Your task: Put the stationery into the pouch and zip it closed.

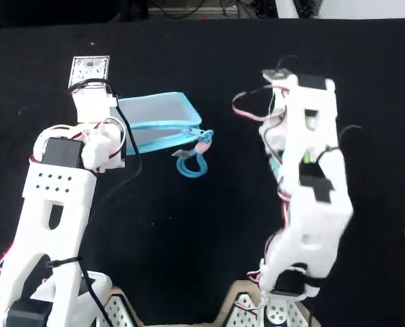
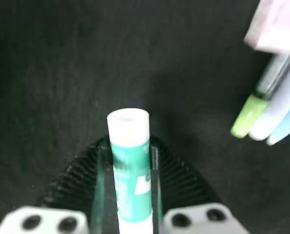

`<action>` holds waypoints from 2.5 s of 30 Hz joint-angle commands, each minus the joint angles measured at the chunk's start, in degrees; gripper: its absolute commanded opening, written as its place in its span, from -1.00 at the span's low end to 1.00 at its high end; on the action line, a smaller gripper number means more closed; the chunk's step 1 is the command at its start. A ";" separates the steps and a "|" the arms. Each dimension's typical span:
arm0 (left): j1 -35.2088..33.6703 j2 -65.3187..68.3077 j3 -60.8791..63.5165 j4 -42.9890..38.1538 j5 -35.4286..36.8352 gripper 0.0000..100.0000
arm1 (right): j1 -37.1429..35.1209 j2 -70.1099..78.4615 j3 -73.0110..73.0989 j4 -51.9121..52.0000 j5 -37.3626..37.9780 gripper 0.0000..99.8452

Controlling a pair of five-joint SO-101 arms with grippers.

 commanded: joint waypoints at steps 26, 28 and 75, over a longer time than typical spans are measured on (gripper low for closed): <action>-0.22 0.62 0.84 0.18 0.35 -0.94 | -3.43 -18.33 21.41 -12.04 8.70 -0.73; -0.22 0.62 0.84 0.18 0.35 -0.94 | -4.31 -14.81 19.65 -11.69 8.70 -0.73; -0.31 0.62 1.01 1.32 0.35 -0.94 | 0.79 -2.68 4.18 -2.29 -9.23 -0.67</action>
